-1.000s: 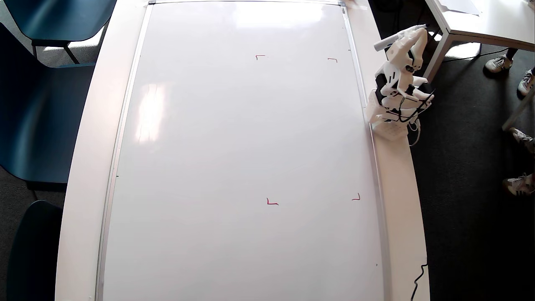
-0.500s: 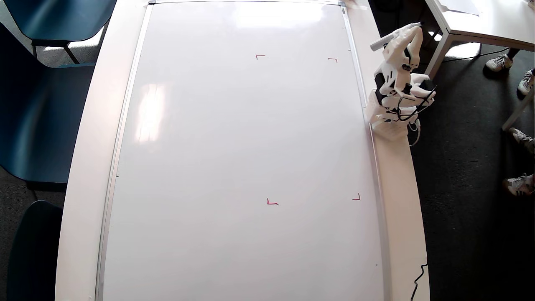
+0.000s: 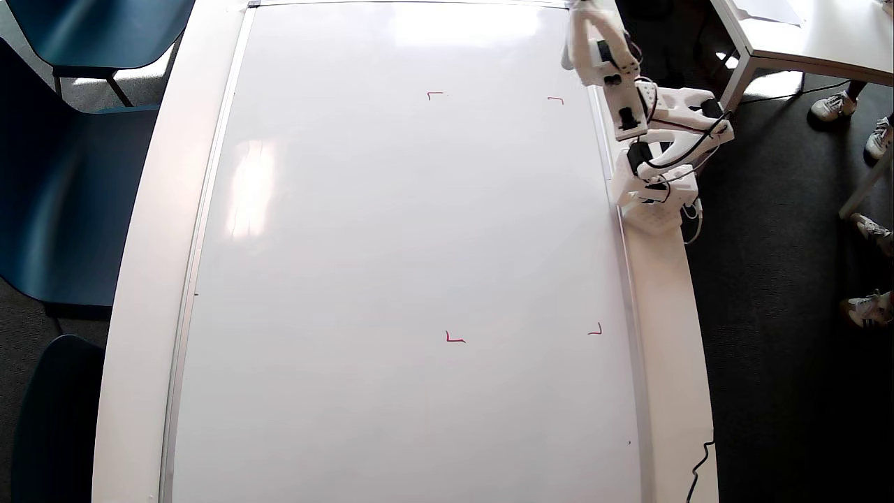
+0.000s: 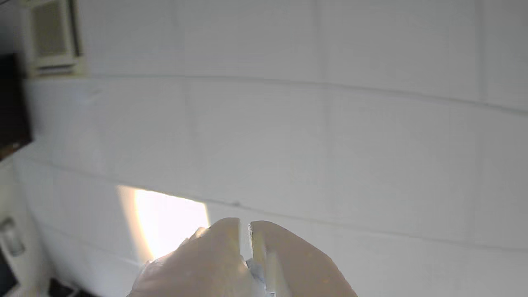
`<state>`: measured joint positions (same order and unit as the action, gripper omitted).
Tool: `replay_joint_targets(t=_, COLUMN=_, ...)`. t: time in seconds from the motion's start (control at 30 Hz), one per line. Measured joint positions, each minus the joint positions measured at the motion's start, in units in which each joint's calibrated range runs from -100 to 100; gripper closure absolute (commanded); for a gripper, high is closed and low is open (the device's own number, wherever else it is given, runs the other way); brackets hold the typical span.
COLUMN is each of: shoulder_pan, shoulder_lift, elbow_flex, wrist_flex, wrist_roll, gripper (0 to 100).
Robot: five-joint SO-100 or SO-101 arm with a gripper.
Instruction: Draw on a whiteboard a robot head using a pen attached to the gripper
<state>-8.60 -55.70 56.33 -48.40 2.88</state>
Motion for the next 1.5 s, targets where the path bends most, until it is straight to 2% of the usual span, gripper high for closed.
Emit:
replay_joint_targets(t=0.03, shoulder_pan=-0.08, shoulder_lift=1.44, elbow_flex=-4.93, wrist_flex=11.74, wrist_roll=0.00, gripper=99)
replay_joint_targets(t=0.13, shoulder_pan=-0.08, shoulder_lift=3.81, elbow_flex=-11.42, wrist_flex=29.73, wrist_roll=0.00, gripper=99)
replay_joint_targets(t=0.17, shoulder_pan=0.00, shoulder_lift=5.00, elbow_flex=-17.63, wrist_flex=43.16, wrist_roll=0.00, gripper=99)
replay_joint_targets(t=0.3, shoulder_pan=-0.08, shoulder_lift=10.00, elbow_flex=-29.79, wrist_flex=72.21, wrist_roll=0.00, gripper=99)
replay_joint_targets(t=0.33, shoulder_pan=0.00, shoulder_lift=13.30, elbow_flex=-34.63, wrist_flex=84.88, wrist_roll=0.00, gripper=99)
replay_joint_targets(t=0.47, shoulder_pan=0.23, shoulder_lift=20.84, elbow_flex=-43.22, wrist_flex=107.60, wrist_roll=0.00, gripper=99)
replay_joint_targets(t=0.5, shoulder_pan=-0.08, shoulder_lift=24.99, elbow_flex=-45.50, wrist_flex=116.98, wrist_roll=-0.21, gripper=99)
replay_joint_targets(t=0.63, shoulder_pan=-0.08, shoulder_lift=31.43, elbow_flex=-49.61, wrist_flex=131.84, wrist_roll=-0.26, gripper=99)
replay_joint_targets(t=0.97, shoulder_pan=-3.85, shoulder_lift=32.87, elbow_flex=-51.16, wrist_flex=147.04, wrist_roll=-0.26, gripper=99)
replay_joint_targets(t=1.07, shoulder_pan=-4.00, shoulder_lift=33.12, elbow_flex=-47.88, wrist_flex=147.30, wrist_roll=-0.37, gripper=99)
replay_joint_targets(t=1.2, shoulder_pan=-1.89, shoulder_lift=36.76, elbow_flex=-45.87, wrist_flex=146.96, wrist_roll=-3.59, gripper=99)
replay_joint_targets(t=1.27, shoulder_pan=1.06, shoulder_lift=40.83, elbow_flex=-45.87, wrist_flex=143.41, wrist_roll=-5.87, gripper=99)
replay_joint_targets(t=1.5, shoulder_pan=1.66, shoulder_lift=52.60, elbow_flex=-52.44, wrist_flex=136.66, wrist_roll=-7.29, gripper=99)
